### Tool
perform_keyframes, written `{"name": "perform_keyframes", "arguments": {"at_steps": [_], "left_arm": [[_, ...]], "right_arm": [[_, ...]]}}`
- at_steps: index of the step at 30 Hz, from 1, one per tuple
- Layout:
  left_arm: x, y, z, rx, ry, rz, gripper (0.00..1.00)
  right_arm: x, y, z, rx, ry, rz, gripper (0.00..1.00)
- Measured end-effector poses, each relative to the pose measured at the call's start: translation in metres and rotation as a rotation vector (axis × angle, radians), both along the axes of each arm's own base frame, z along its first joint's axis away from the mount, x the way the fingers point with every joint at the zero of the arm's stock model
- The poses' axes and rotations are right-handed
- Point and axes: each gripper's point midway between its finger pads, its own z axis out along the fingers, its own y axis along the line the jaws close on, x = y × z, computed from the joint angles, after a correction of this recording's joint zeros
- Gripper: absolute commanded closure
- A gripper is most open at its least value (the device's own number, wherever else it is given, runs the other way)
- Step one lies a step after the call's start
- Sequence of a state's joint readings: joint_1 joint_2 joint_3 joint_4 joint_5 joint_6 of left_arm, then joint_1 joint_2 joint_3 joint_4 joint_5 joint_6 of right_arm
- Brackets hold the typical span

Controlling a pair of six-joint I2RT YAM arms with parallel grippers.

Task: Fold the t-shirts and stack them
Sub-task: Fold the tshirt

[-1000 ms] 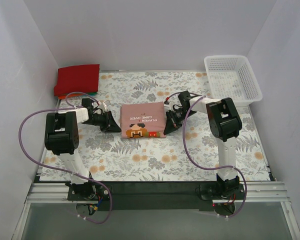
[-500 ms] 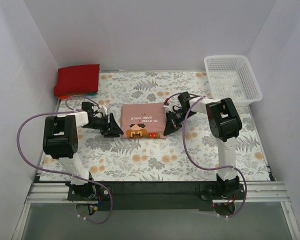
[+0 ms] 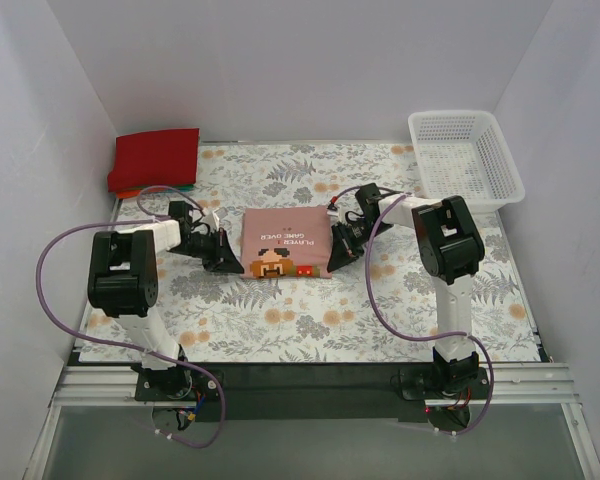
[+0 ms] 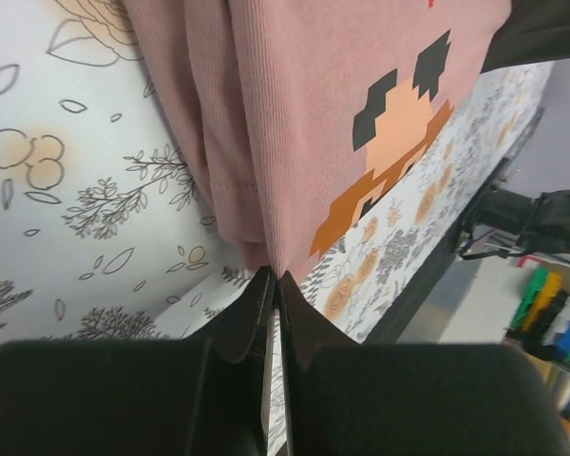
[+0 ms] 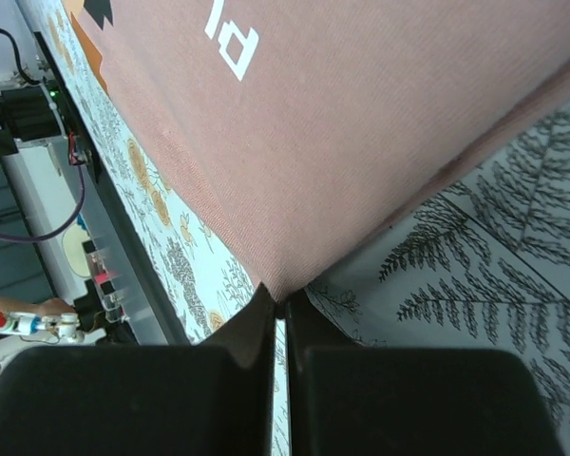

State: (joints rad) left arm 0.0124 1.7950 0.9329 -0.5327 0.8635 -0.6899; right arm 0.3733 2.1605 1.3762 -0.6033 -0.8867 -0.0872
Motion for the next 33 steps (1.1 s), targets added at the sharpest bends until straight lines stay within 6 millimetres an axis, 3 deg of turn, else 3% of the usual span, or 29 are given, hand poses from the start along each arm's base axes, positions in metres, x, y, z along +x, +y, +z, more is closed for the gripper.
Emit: {"name": "perform_keyframes", "arguments": {"at_steps": [6,11,12,13,14,16,18,22,24,25,26,27,28,29,33], "left_arm": [[0.007,0.009,0.003,0.076,-0.042,-0.05,1.0],[0.002,0.008,-0.015,0.081,0.023,-0.063,0.97],[0.001,0.008,-0.019,0.08,0.038,-0.062,0.9],[0.0,0.007,-0.019,0.07,0.048,-0.062,0.8],[-0.001,0.006,-0.018,0.062,0.054,-0.061,0.66],[-0.002,0.006,-0.011,0.048,0.051,-0.058,0.54],[-0.001,0.011,-0.002,0.05,0.022,-0.055,0.45],[0.01,0.03,0.03,0.05,-0.111,-0.025,0.43],[0.017,0.03,0.056,0.032,-0.213,-0.021,0.46],[0.018,0.024,0.068,0.013,-0.259,-0.033,0.56],[0.019,0.014,0.079,-0.01,-0.296,-0.054,0.61],[0.019,0.001,0.086,-0.039,-0.321,-0.08,0.69],[0.017,-0.015,0.091,-0.07,-0.33,-0.111,0.82],[0.016,-0.031,0.092,-0.102,-0.327,-0.137,0.88],[0.008,-0.08,0.072,-0.21,-0.198,-0.18,1.0]], "right_arm": [[0.005,-0.007,0.002,-0.026,-0.032,-0.015,0.99],[0.004,-0.008,0.0,-0.031,-0.037,-0.011,0.99],[0.004,-0.007,0.0,-0.03,-0.039,-0.009,0.93],[0.003,-0.007,0.0,-0.031,-0.039,-0.006,0.69],[0.003,-0.007,0.0,-0.034,-0.034,-0.006,0.56],[-0.001,-0.007,0.009,-0.016,-0.009,-0.005,0.34],[-0.003,-0.011,0.02,-0.018,-0.029,0.007,0.31],[0.005,-0.028,0.04,-0.063,-0.137,0.003,0.27],[0.011,-0.031,0.06,-0.044,-0.189,-0.006,0.39],[0.015,-0.03,0.07,-0.025,-0.21,-0.01,0.46],[0.021,-0.026,0.082,0.005,-0.239,-0.013,0.62],[0.027,-0.019,0.093,0.039,-0.261,-0.014,0.71],[0.031,-0.011,0.102,0.073,-0.276,-0.011,0.89],[0.033,-0.002,0.107,0.102,-0.283,-0.003,0.96],[0.027,0.039,0.103,0.18,-0.211,0.053,0.99]]}}
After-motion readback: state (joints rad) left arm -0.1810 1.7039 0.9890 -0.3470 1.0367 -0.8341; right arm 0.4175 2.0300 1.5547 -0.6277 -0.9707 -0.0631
